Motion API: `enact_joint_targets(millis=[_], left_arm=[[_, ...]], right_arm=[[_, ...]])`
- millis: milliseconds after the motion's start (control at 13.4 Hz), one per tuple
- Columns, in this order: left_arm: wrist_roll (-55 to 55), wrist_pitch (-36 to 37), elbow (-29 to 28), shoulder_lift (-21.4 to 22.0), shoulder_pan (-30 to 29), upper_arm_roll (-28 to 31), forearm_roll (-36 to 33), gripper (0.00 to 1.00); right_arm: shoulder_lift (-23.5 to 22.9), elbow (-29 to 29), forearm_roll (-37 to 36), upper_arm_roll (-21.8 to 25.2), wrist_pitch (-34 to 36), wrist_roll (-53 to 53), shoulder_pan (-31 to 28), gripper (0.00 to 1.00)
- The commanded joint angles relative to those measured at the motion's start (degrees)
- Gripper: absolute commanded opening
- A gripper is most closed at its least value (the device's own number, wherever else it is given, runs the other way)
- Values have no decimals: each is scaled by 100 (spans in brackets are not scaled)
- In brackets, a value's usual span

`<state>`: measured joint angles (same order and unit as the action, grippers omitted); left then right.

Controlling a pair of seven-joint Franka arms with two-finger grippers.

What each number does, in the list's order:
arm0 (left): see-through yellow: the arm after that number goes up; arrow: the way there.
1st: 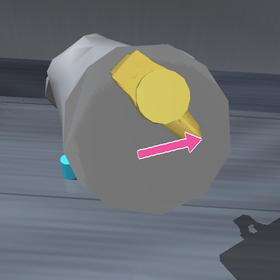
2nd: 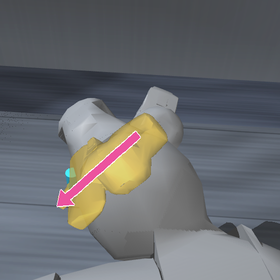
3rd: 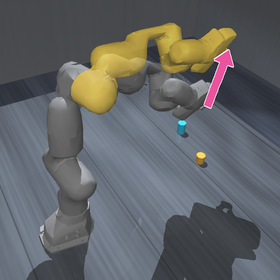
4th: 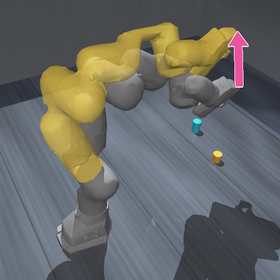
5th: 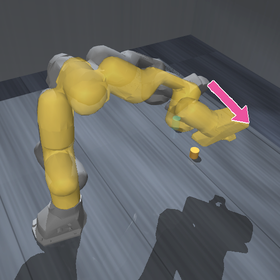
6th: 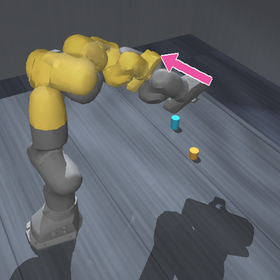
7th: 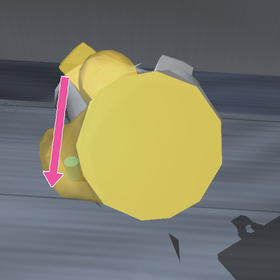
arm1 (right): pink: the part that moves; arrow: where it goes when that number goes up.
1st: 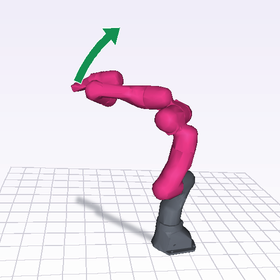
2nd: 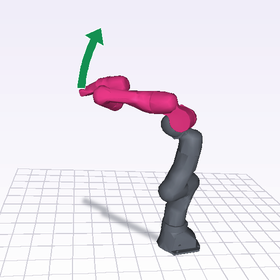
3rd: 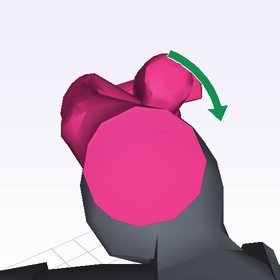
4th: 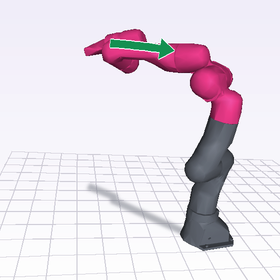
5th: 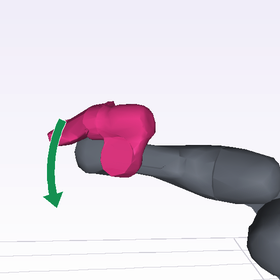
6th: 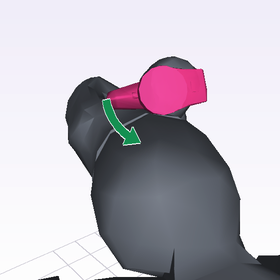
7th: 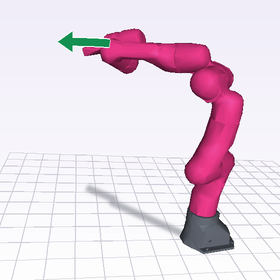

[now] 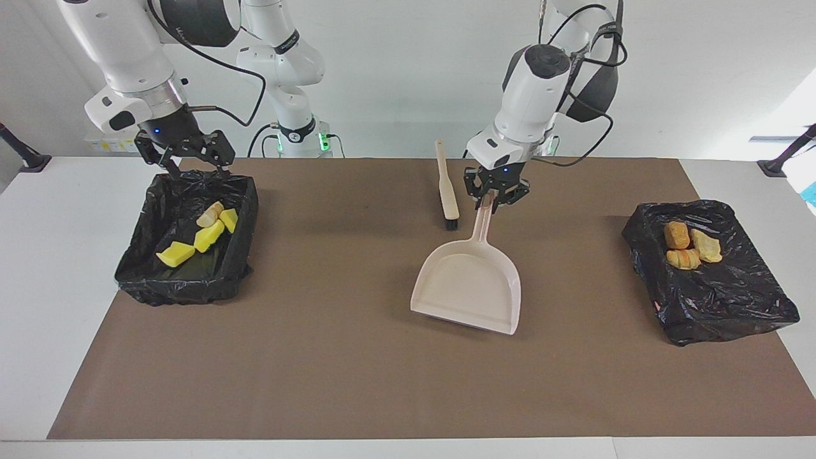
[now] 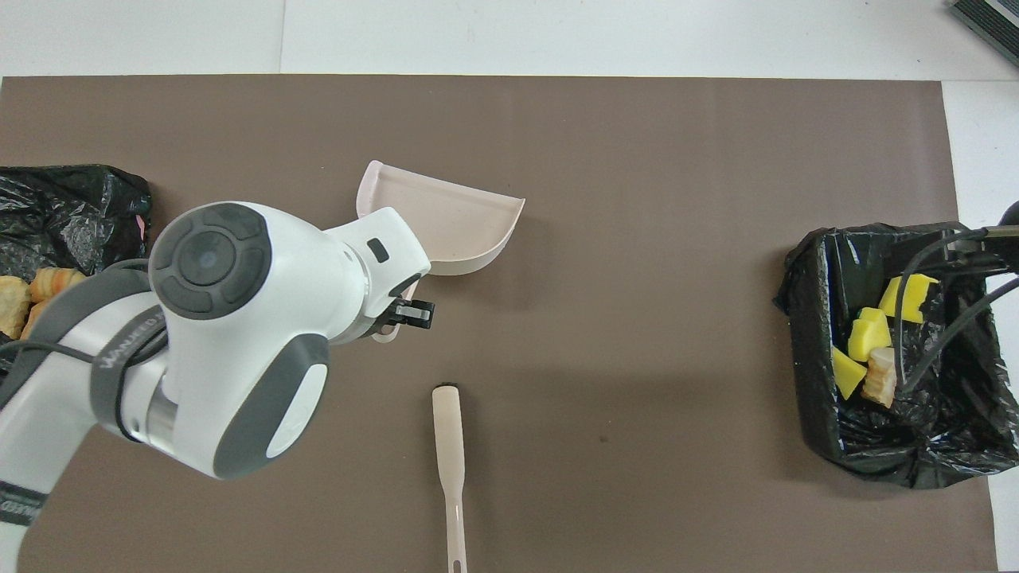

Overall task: Sweep and dump trash in bin
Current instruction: 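Set the emptied dustpan down on the table center with the left gripper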

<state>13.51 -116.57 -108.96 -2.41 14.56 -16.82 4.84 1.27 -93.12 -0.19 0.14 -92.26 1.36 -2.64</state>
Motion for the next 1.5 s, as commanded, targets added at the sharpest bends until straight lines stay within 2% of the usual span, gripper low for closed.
enact_joint_targets(millis=[0,225,749,824,899,1123,1423], left_arm=[[352,-847,-398,-223,353,118,88,0],[864,-1087,-459,-471,556,118,79,0],[1470,-1369,-767,-542,618,127,79,0],[1418,-1316,-776,-542,583,135,70,20],[1365,-1307,-820,-533,548,144,61,99],[1506,-922,-724,-463,478,179,9,100],[945,-377,-469,151,-460,171,-184,100]], right_arm=[[110,-119,116,-14,23,-83,-35,100],[110,-119,116,-14,23,-83,-35,100],[110,-119,116,-14,15,-83,-26,100],[110,-119,116,-14,15,-83,-34,100],[110,-119,116,-14,23,-92,-35,100],[110,-119,116,-14,23,-83,-35,100],[110,-119,116,-14,15,-83,-34,100]])
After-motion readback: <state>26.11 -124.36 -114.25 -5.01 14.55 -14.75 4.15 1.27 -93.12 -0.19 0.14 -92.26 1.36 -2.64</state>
